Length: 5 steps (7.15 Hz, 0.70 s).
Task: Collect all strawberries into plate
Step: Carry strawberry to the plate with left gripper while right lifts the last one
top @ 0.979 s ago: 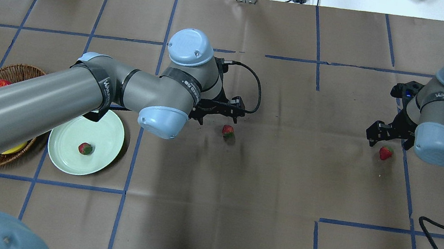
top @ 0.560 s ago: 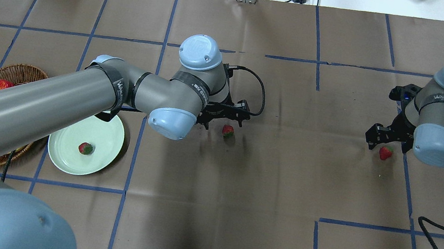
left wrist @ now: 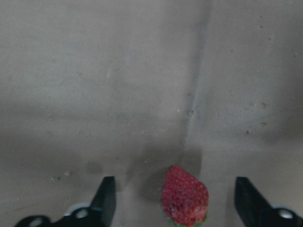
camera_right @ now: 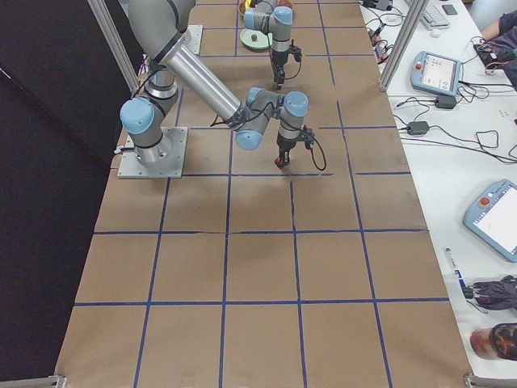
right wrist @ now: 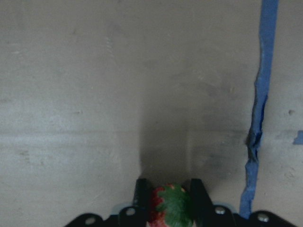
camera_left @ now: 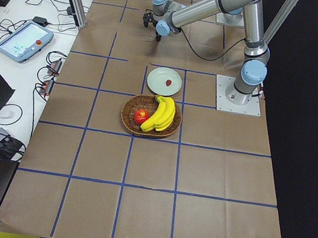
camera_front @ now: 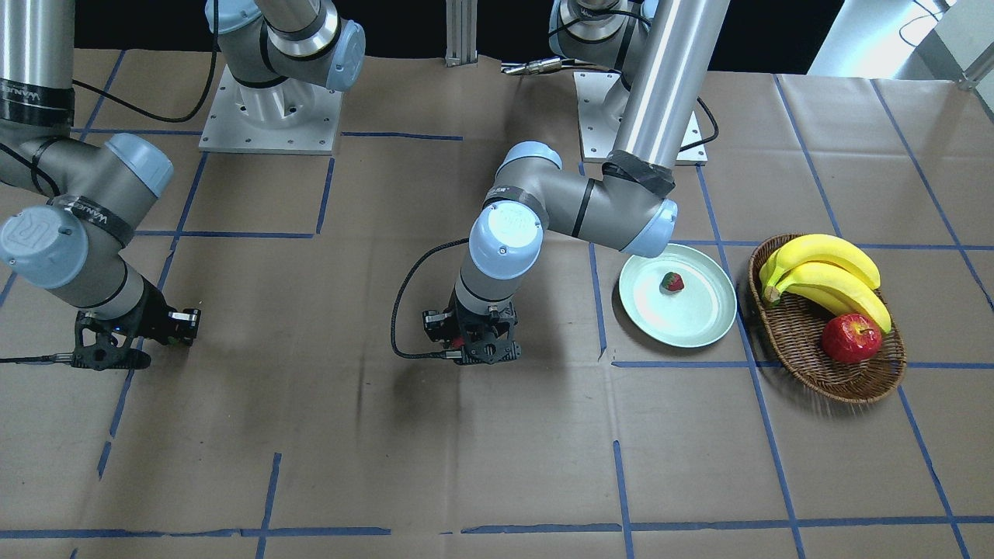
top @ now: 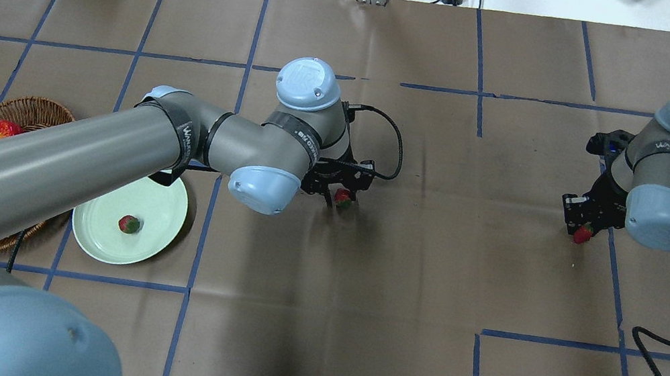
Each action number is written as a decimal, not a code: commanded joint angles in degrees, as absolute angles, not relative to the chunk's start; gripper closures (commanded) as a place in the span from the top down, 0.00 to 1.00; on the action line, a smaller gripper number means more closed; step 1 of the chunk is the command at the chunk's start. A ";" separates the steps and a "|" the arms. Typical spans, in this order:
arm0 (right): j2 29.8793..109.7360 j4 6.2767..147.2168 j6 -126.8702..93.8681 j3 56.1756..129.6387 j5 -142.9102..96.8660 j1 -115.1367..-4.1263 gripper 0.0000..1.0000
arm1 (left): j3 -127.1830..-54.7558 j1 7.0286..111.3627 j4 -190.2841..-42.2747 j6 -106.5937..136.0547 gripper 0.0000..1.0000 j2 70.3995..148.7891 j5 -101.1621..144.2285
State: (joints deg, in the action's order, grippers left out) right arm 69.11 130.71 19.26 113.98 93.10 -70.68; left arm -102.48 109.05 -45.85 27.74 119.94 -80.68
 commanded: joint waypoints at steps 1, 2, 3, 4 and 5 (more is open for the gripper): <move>70.48 128.86 19.25 112.16 93.16 -70.75 0.03 | -102.48 109.07 -45.88 27.60 0.00 119.45 -80.95; 72.49 122.15 18.64 108.41 93.08 -71.01 0.03 | -103.00 108.46 -46.49 25.60 0.00 117.01 -81.03; 73.12 116.86 17.15 105.32 92.55 -71.54 0.03 | -103.88 106.46 -50.84 16.35 0.00 113.59 -83.56; 73.12 114.81 13.83 103.64 92.29 -74.24 0.03 | -104.15 103.83 -56.63 8.78 0.00 109.81 -89.24; 72.95 114.87 9.19 103.19 92.20 -79.49 0.03 | -105.89 101.71 -60.17 1.57 0.00 106.21 -91.30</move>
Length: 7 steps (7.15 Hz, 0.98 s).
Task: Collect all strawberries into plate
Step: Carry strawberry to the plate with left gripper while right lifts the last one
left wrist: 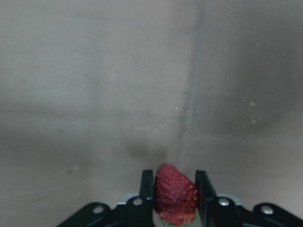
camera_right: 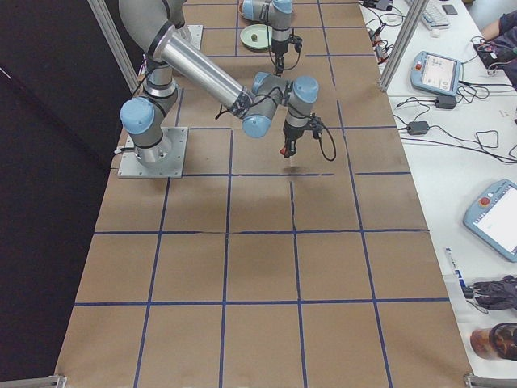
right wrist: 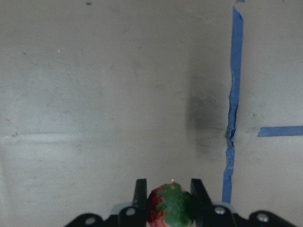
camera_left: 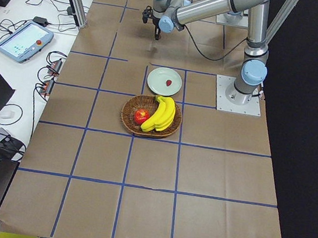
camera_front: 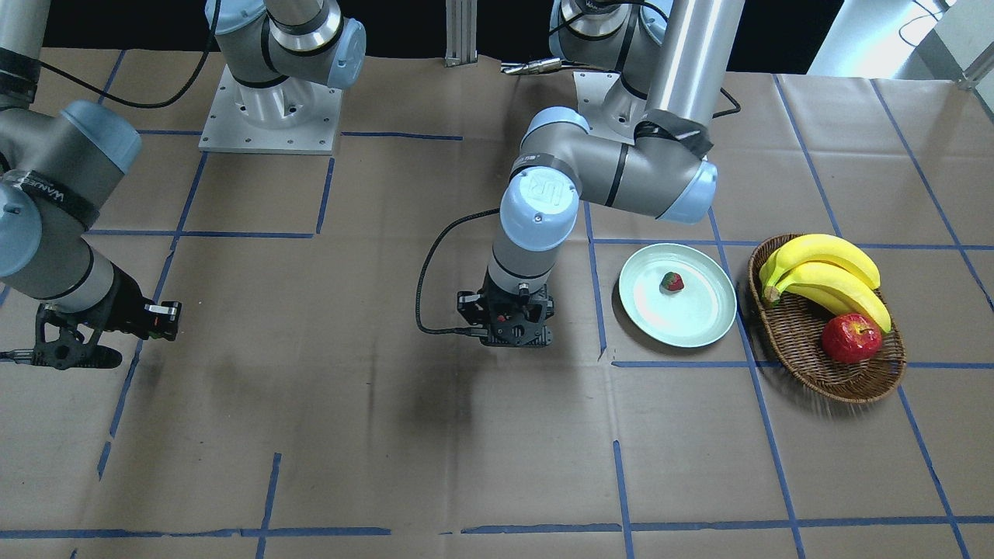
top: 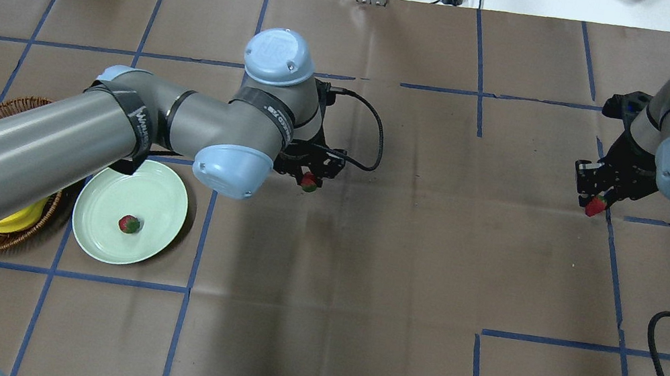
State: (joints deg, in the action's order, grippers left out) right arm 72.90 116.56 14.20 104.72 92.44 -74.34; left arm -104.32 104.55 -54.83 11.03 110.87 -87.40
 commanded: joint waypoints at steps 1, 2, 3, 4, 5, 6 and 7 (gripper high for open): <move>72.78 114.96 2.01 103.10 90.89 -85.28 0.03 | -111.65 99.17 -59.07 -6.42 0.00 102.69 -96.80; 72.51 115.22 -4.16 103.10 88.36 -90.13 0.03 | -117.45 95.40 -55.93 -12.25 0.00 98.65 -98.86; 71.73 115.49 -9.44 102.66 85.55 -94.53 0.04 | -122.38 90.32 -52.85 -20.83 0.00 96.18 -98.88; 69.89 115.66 -15.41 101.00 84.30 -98.92 0.03 | -126.35 85.04 -48.91 -26.75 0.00 95.63 -98.79; 66.74 115.75 -21.04 98.46 84.20 -103.31 0.04 | -128.65 81.86 -45.04 -30.29 0.01 96.58 -98.70; 64.10 115.93 -25.10 95.83 84.20 -106.58 0.04 | -129.45 80.70 -44.04 -31.02 0.30 96.94 -98.53; 61.11 118.02 -29.14 94.32 84.20 -108.87 0.04 | -129.55 80.60 -44.03 -30.76 0.79 97.03 -98.18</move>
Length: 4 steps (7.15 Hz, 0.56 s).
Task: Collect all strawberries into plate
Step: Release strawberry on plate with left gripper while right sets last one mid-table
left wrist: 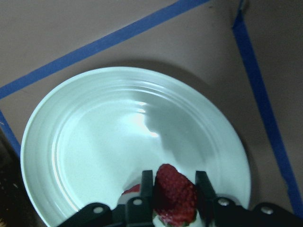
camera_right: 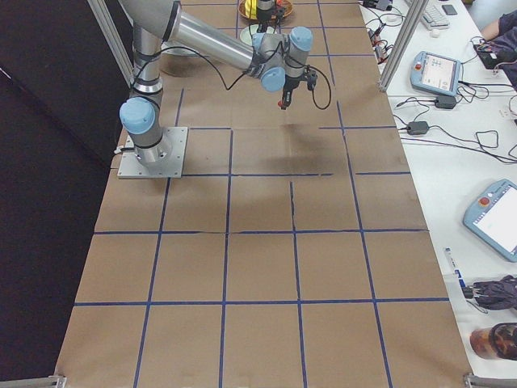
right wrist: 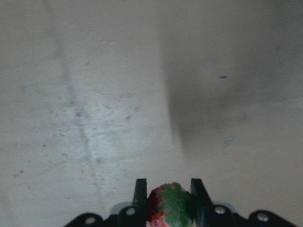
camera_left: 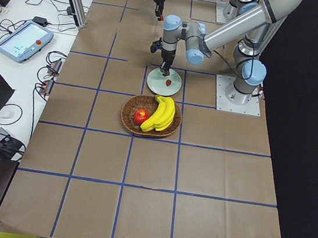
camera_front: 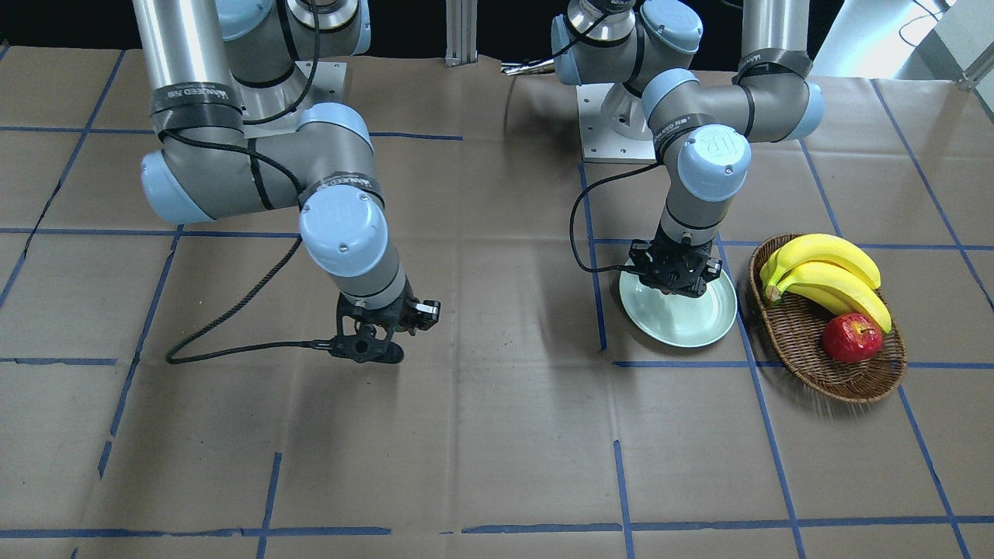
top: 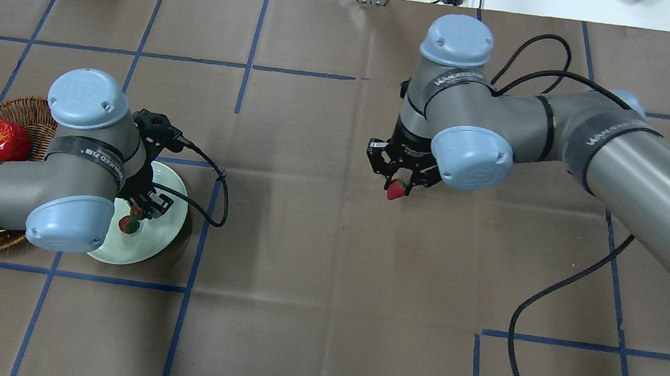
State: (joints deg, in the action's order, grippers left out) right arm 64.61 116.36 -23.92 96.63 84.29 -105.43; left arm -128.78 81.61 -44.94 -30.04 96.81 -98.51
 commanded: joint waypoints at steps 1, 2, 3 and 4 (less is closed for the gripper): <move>58.91 121.26 -29.79 94.05 84.11 -110.46 0.05 | -129.46 80.60 -44.03 -30.50 0.89 97.03 -98.17; 58.45 122.07 -30.32 94.04 84.02 -110.65 0.07 | -129.38 80.68 -44.12 -30.24 0.90 96.86 -98.09; 58.27 121.99 -30.41 93.87 84.11 -110.74 0.46 | -129.11 80.86 -44.30 -29.89 0.91 96.86 -98.09; 57.92 122.08 -30.41 93.52 84.20 -110.66 0.99 | -128.85 81.12 -44.47 -29.45 0.91 96.42 -95.82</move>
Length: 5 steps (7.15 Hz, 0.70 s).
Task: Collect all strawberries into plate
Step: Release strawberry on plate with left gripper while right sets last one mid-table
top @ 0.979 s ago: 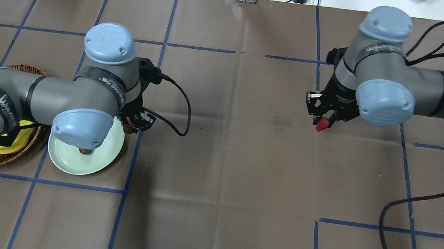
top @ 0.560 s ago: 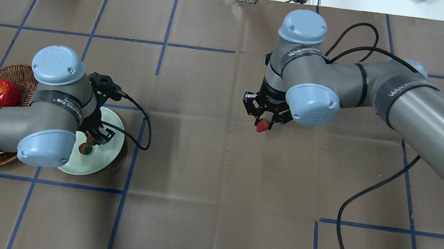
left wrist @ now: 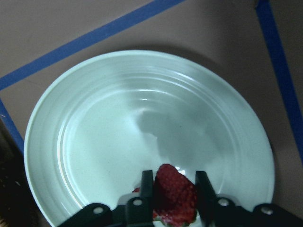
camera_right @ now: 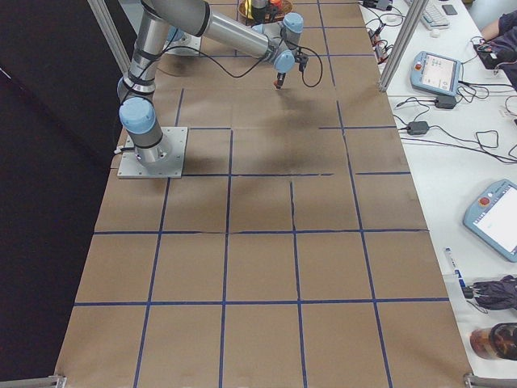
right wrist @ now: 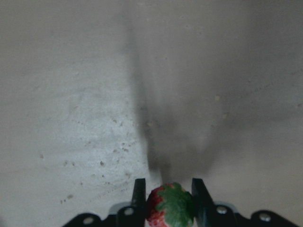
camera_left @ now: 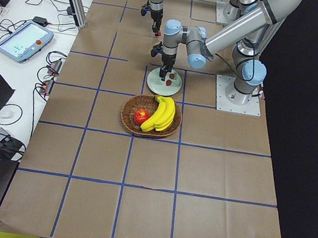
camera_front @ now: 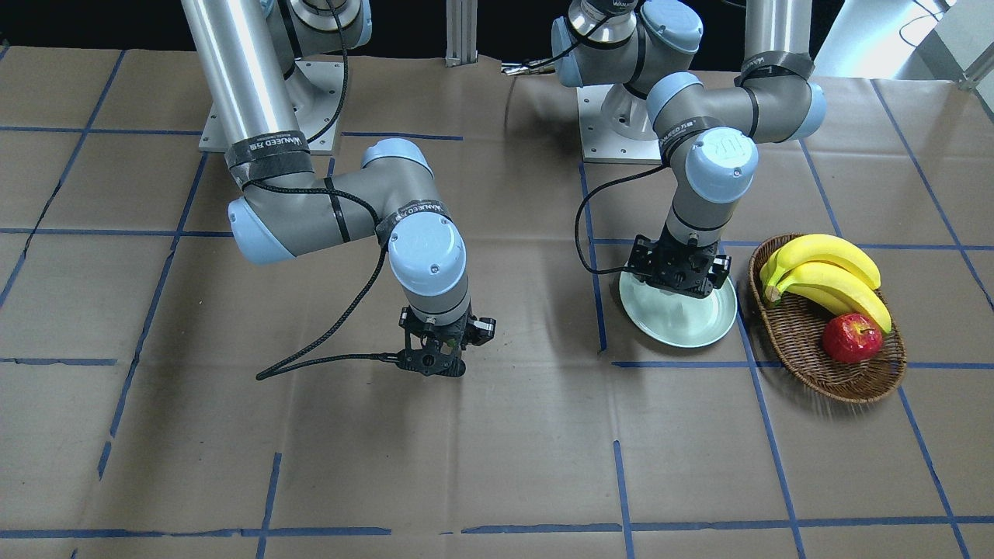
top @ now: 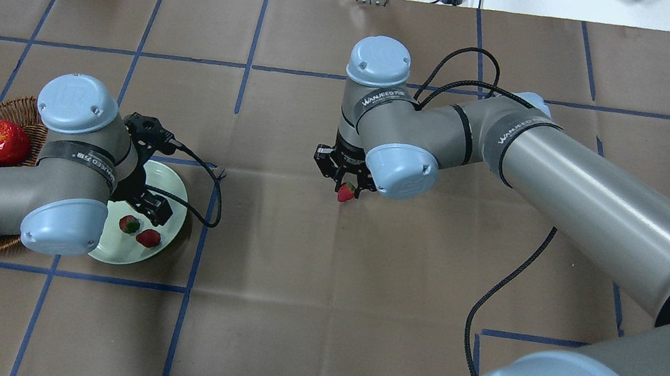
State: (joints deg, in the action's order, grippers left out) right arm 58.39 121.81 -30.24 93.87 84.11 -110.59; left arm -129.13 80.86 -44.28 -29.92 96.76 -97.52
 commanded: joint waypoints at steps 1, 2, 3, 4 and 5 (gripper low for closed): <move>58.01 121.73 -30.41 92.30 84.46 -110.39 1.00 | -128.85 81.38 -44.47 -27.44 0.91 96.33 -92.15; 58.53 118.60 -29.89 89.50 84.46 -109.09 1.00 | -128.67 82.08 -44.65 -24.29 0.91 96.15 -89.76; 60.10 112.56 -28.66 85.64 84.55 -108.46 1.00 | -128.67 82.87 -44.65 -21.73 0.91 96.07 -87.91; 62.47 104.06 -23.87 81.86 85.25 -105.76 1.00 | -128.41 84.19 -44.65 -17.45 0.91 95.63 -85.72; 65.80 98.32 -18.60 80.43 85.34 -101.73 1.00 | -126.49 86.64 -45.26 -12.44 0.91 95.89 -85.43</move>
